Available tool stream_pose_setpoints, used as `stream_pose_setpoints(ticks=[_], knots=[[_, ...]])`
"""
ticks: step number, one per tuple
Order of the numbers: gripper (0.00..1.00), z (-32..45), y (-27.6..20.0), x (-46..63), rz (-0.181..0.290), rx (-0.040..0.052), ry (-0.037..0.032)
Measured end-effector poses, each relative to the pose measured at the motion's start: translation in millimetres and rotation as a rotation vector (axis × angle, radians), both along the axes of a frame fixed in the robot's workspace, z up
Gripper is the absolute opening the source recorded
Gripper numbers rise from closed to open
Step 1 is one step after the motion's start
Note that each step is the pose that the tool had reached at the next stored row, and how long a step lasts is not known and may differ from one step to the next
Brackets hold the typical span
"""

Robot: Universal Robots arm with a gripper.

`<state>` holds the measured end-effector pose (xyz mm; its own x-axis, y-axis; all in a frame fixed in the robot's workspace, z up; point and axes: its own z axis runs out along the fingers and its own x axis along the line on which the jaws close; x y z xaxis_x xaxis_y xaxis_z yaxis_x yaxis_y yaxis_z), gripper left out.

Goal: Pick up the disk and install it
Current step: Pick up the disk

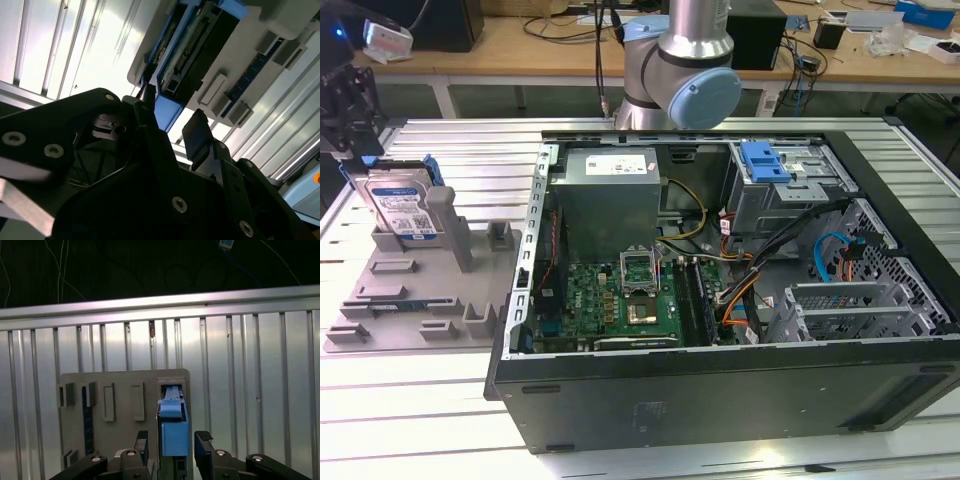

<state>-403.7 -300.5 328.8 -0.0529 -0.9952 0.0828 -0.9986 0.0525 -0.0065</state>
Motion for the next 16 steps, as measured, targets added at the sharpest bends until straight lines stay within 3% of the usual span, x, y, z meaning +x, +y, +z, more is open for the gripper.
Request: stream_pose_setpoints(ticks=[6, 16], knots=[[0.49, -5.0, 1.6, 0.0, 0.0, -0.0001, 0.0], [0.49, -7.2, 2.4, -0.1, 0.0, 0.0, -0.0002]])
